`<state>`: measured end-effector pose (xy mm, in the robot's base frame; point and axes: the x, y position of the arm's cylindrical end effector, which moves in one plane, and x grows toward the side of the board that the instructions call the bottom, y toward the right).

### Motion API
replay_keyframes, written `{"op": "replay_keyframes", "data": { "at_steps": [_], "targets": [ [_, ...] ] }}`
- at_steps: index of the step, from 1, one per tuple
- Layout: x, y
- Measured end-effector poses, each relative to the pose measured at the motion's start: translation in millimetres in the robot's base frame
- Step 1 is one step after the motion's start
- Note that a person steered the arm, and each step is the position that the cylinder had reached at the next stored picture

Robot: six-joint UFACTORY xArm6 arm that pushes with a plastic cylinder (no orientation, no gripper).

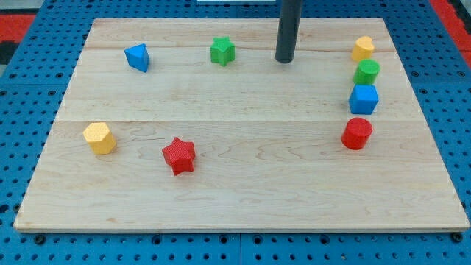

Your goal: Push the green star towards top right of the board

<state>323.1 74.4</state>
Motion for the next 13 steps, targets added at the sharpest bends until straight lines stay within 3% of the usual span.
{"op": "replay_keyframes", "data": {
  "at_steps": [1, 2, 3, 5, 6, 7, 9, 10, 13],
  "targets": [
    [29, -71],
    [15, -136],
    [-11, -146],
    [-48, -39],
    [-59, -21],
    [-60, -73],
    [-96, 1],
    [-94, 62],
    [-65, 69]
  ]
}}
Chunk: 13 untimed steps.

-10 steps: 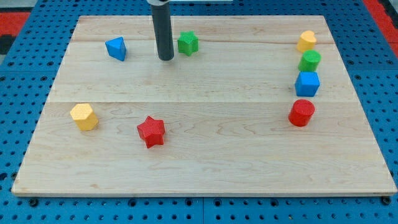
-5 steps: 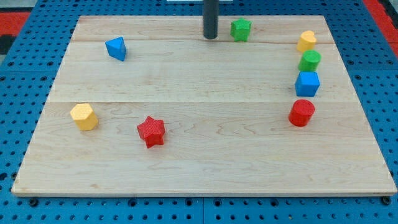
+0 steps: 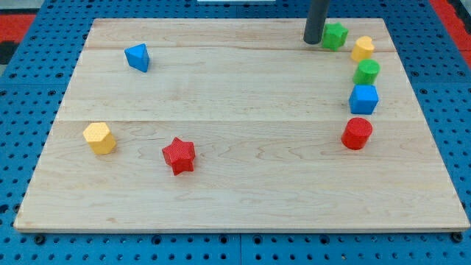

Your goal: Push the green star towards top right of the board

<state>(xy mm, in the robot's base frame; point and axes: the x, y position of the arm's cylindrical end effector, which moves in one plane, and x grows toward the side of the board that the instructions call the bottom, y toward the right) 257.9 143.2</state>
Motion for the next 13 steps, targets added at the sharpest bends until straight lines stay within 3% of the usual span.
{"op": "replay_keyframes", "data": {
  "at_steps": [2, 3, 5, 10, 12, 13],
  "targets": [
    [-14, 52],
    [-27, 6],
    [-45, 28],
    [-45, 75],
    [42, 32],
    [57, 36]
  ]
}}
